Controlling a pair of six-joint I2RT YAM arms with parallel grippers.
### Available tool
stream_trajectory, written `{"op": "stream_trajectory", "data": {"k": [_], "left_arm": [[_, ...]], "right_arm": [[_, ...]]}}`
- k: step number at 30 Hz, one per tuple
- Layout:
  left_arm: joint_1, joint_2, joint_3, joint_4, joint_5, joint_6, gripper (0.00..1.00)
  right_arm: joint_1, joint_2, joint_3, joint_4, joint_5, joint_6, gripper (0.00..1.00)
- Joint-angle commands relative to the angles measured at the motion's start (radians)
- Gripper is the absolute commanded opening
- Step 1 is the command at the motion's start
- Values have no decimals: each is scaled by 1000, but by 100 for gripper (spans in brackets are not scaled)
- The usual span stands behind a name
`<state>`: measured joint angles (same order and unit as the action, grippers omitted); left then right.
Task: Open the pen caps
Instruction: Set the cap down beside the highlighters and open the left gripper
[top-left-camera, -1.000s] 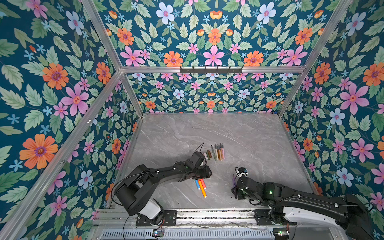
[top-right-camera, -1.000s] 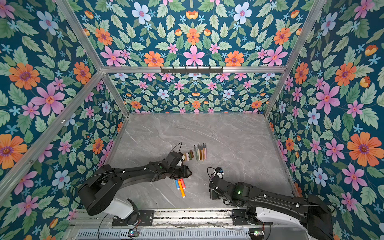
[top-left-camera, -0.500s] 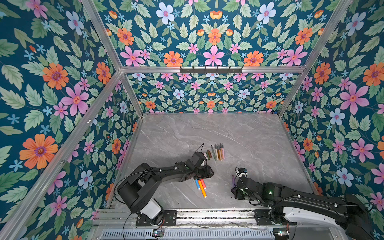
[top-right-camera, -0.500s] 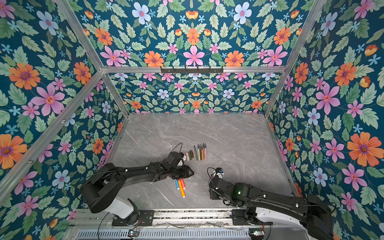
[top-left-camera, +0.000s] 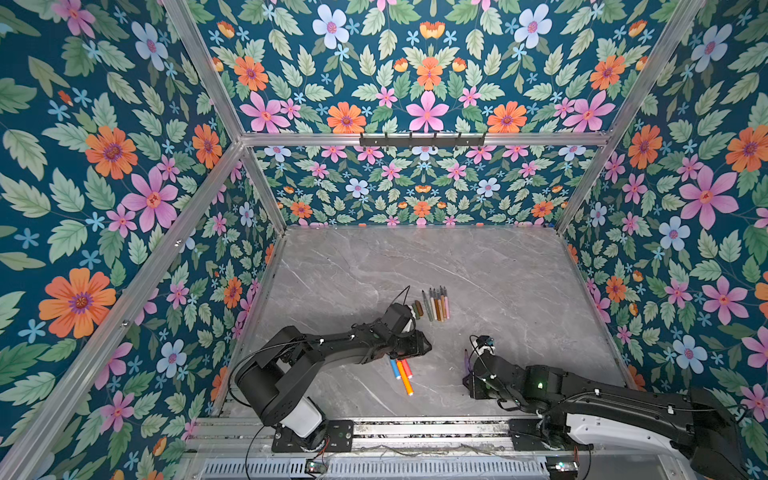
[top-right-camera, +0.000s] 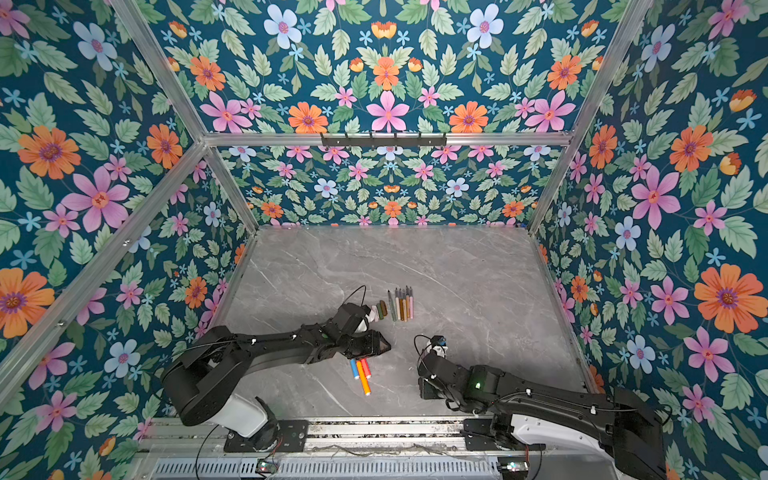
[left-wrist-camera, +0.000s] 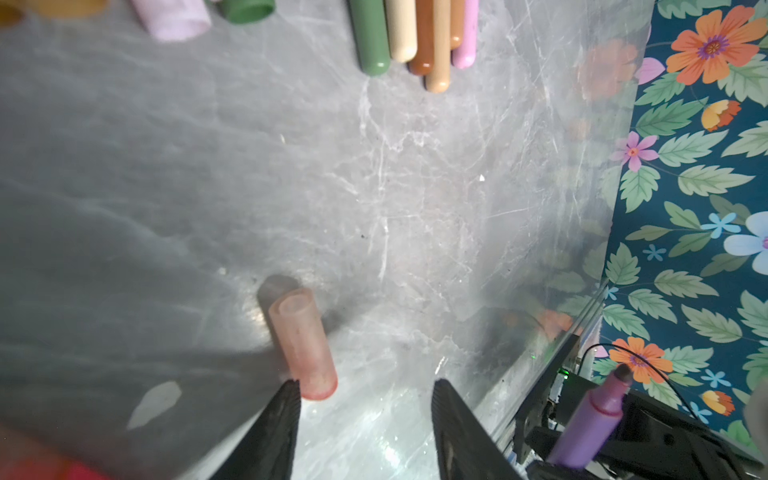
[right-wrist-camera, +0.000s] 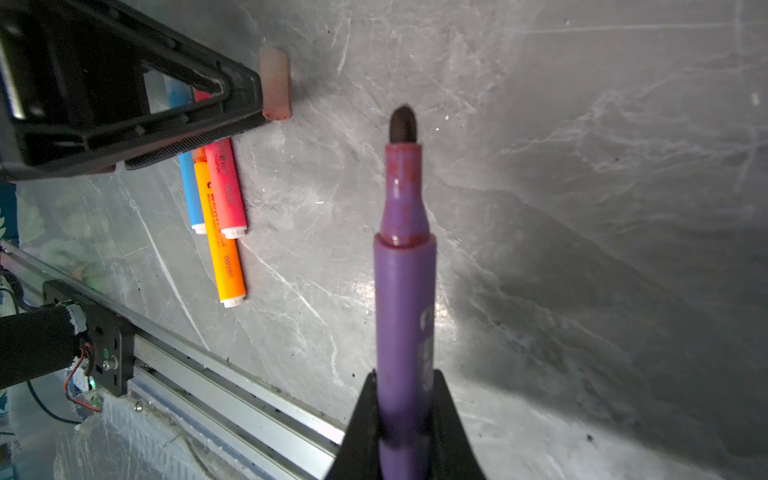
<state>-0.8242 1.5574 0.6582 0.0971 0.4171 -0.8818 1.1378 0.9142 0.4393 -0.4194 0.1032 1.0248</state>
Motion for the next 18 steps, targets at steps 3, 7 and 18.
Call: {"op": "stream_trajectory", "data": {"k": [3, 7, 18], "left_arm": [[-3, 7, 3, 34, 17, -2, 54], [-9, 4, 4, 38, 19, -7, 54], [-8, -191, 101, -231, -107, 95, 52]], "right_arm": [[0, 0, -3, 11, 0, 3, 0], [0, -1, -4, 10, 0, 3, 0], [-39, 81, 19, 35, -37, -71, 0]]}}
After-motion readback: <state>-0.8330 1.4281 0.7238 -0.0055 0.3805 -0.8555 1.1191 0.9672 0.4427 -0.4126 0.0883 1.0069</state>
